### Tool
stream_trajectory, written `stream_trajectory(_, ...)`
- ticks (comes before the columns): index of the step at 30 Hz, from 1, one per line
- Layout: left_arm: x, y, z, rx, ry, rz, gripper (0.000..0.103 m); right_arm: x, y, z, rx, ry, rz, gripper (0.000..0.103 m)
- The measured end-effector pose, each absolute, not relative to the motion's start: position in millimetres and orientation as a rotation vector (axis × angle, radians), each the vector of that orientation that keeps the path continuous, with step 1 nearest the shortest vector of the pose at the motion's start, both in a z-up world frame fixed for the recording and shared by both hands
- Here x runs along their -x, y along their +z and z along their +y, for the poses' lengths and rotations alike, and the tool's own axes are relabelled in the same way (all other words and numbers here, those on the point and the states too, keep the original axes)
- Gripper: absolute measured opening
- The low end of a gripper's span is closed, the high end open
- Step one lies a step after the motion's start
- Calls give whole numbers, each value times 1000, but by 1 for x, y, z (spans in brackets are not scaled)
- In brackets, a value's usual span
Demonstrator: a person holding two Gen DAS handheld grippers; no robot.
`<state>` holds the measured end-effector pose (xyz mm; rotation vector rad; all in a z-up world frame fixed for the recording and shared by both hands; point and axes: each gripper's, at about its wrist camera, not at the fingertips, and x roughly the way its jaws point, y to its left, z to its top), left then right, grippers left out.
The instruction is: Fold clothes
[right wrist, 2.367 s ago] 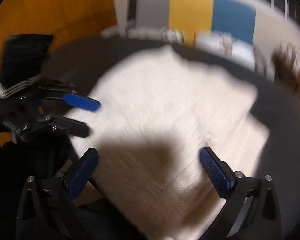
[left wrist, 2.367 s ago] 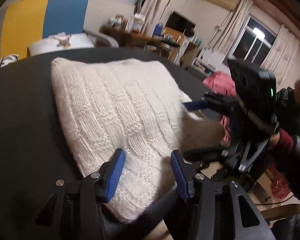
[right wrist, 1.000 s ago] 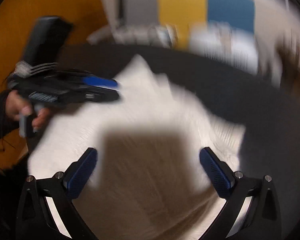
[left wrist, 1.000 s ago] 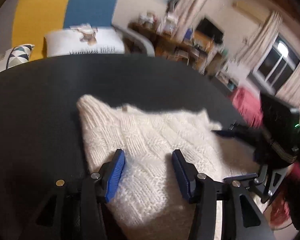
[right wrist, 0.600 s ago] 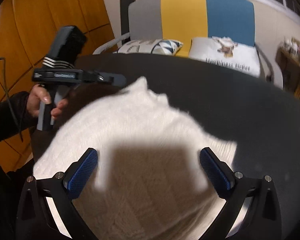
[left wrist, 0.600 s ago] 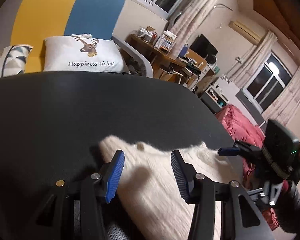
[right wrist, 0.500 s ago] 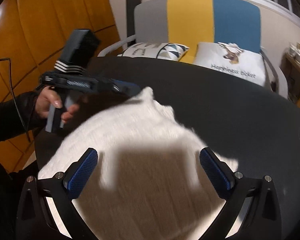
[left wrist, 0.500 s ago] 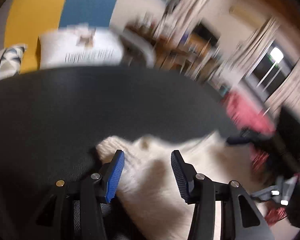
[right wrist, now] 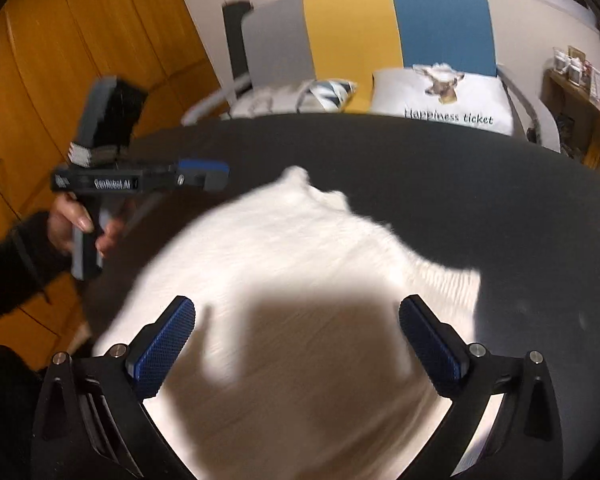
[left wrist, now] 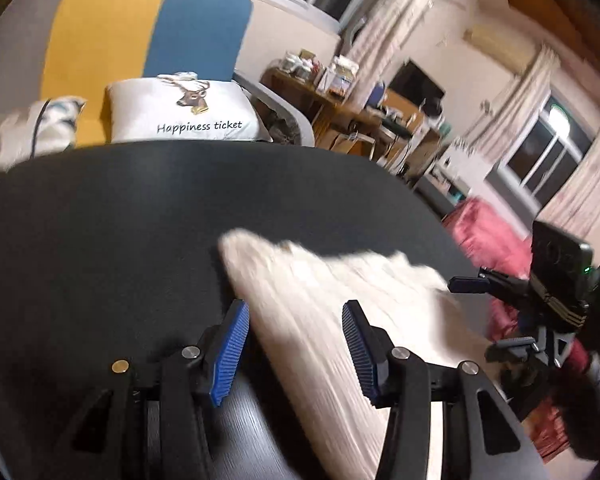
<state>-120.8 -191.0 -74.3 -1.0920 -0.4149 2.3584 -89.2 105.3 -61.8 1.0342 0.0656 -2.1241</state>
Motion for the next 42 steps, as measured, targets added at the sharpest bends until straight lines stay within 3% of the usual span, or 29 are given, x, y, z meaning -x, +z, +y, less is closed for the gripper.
stream_trajectory(3,62,-80,-198,1032,2330,-528,50,47,-49,107,-999,-2136,61,103)
stream_trajectory(6,17,-84,-190,989,2284,-551,50,12,-63,93,-1046,-2166,170,103)
stream_trajectory(9,4,-113,-155,1199,2279,-346,49,4,-97,83,-1176,-2220,249,103)
stream_trajectory(11,-9,-124,-143,1170,2323,-234,50,2,-115,82,-1182,-2287,258,103)
stream_trajectory(16,-15,-121,-188,1167,2283,-616,50,-7,-97,94,-1137,-2326,138,103)
stream_trajectory(22,-44,-128,-219,1161,2261,-778,50,-51,-72,103,-1000,-2008,-221,103)
stream_trajectory(26,-42,-118,-228,1076,2274,-830,50,-67,-74,65,-979,-1863,-233,103)
stream_trajectory(28,-28,-99,-220,1000,2314,-718,50,-66,-79,41,-1052,-1896,-107,103)
stream_trajectory(31,-3,-73,-188,948,2335,-409,50,-70,-73,34,-1074,-2024,65,103)
stream_trajectory(33,8,-59,-166,928,2342,-232,50,-65,-72,52,-1130,-2139,40,103)
stream_trajectory(38,32,-28,-121,771,2301,12,50,-69,-70,105,-1192,-2293,-129,103)
stream_trajectory(42,69,-56,-85,967,2276,150,50,-58,-76,117,-1200,-2375,-203,103)
